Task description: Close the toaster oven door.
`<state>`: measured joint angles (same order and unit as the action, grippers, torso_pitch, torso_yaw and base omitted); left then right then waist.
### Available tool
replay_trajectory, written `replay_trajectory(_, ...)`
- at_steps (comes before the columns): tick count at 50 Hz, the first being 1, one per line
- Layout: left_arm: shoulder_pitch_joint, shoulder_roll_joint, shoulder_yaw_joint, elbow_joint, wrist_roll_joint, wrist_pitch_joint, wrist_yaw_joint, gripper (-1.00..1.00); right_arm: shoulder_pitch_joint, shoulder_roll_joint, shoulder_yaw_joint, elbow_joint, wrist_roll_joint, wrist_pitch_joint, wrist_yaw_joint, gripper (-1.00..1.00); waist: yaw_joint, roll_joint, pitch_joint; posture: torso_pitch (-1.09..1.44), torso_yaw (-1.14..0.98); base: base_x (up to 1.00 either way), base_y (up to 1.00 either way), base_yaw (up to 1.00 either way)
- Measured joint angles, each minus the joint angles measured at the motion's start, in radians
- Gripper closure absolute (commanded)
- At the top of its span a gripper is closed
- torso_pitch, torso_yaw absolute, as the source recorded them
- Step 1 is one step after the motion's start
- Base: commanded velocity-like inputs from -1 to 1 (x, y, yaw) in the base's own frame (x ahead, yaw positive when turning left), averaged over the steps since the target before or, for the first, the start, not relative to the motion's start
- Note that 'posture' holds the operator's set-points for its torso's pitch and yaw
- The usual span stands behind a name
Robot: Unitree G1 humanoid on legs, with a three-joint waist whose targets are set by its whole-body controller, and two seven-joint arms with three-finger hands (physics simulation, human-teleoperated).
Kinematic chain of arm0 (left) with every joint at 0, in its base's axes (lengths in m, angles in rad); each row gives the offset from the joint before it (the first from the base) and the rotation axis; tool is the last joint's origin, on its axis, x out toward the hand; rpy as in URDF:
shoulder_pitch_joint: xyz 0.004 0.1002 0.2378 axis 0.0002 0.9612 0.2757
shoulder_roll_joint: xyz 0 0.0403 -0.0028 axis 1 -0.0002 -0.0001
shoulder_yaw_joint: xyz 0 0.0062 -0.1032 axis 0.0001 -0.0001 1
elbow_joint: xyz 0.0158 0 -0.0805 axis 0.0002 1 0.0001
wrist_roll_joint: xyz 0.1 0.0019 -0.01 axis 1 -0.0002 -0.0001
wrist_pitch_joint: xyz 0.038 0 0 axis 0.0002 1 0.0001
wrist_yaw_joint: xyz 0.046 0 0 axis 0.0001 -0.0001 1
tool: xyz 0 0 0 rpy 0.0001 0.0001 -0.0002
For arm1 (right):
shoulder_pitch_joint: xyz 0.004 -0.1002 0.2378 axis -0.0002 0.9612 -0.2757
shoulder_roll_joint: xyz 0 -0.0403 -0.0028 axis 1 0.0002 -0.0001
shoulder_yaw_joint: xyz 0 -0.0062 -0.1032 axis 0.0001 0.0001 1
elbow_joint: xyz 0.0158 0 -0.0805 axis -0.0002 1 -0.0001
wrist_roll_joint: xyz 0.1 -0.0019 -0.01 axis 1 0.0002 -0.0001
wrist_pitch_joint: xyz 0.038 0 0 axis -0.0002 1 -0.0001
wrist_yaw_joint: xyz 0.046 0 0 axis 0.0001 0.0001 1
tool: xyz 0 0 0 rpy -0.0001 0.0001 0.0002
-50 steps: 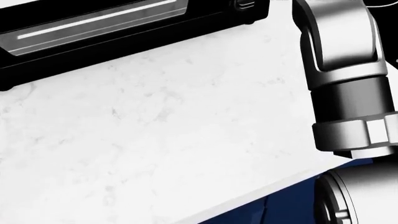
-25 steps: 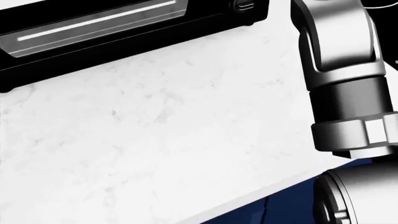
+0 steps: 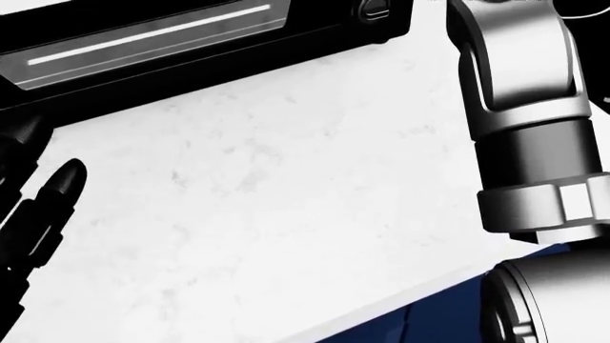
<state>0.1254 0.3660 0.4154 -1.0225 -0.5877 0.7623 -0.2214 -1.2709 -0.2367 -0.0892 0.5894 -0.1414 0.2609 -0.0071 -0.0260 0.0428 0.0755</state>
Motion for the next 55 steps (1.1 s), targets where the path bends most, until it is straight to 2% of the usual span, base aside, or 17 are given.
replay_trajectory(6,-0.029,-0.035,-0.025,0.003,0.076,0.009,-0.053,-1.0,-0.001,-0.005,-0.006,0.003,-0.001,0.001,0.001,-1.0,0.004,-0.003,0.002,0.0,0.0,0.0,0.0,0.0)
replay_trajectory(12,-0.168,-0.059,-0.014,-0.002,0.11,0.119,-0.066,-1.0,-0.006,-0.003,-0.003,0.017,-0.003,0.0,-0.002,-1.0,0.003,-0.003,0.0,0.0,0.0,0.0,0.0,0.0)
replay_trajectory(20,-0.236,-0.098,-0.066,0.019,0.196,0.196,-0.131,-1.0,-0.003,-0.003,0.0,0.005,-0.003,0.015,-0.001,-1.0,0.001,-0.005,0.002,0.0,0.0,0.0,0.0,0.0)
replay_trajectory(28,-0.291,-0.098,-0.099,0.101,0.29,0.19,-0.2,-1.0,0.003,-0.009,-0.01,-0.002,-0.004,0.02,0.002,-1.0,0.004,-0.013,0.003,0.0,0.0,0.0,0.0,0.0)
replay_trajectory(33,-0.393,-0.083,-0.072,0.153,0.303,0.221,-0.188,-1.0,0.008,-0.005,-0.01,-0.001,-0.001,0.016,-0.001,-1.0,0.002,-0.015,0.0,0.0,0.0,0.0,0.0,0.0)
replay_trajectory(39,-0.422,-0.078,-0.107,0.203,0.307,0.209,-0.175,-1.0,0.013,-0.005,-0.009,-0.003,0.001,0.014,-0.002,-1.0,0.001,-0.017,-0.001,0.0,0.0,0.0,0.0,0.0)
replay_trajectory(45,-0.469,-0.057,-0.111,0.242,0.296,0.229,-0.171,-1.0,0.016,-0.008,-0.015,-0.008,0.001,0.016,-0.01,-1.0,0.005,-0.021,0.003,0.0,0.0,0.0,0.0,0.0)
replay_trajectory(55,-0.487,-0.055,-0.156,0.254,0.311,0.209,-0.17,-1.0,0.014,-0.008,-0.012,-0.002,0.0,0.017,-0.012,-1.0,0.004,-0.021,0.002,0.0,0.0,0.0,0.0,0.0)
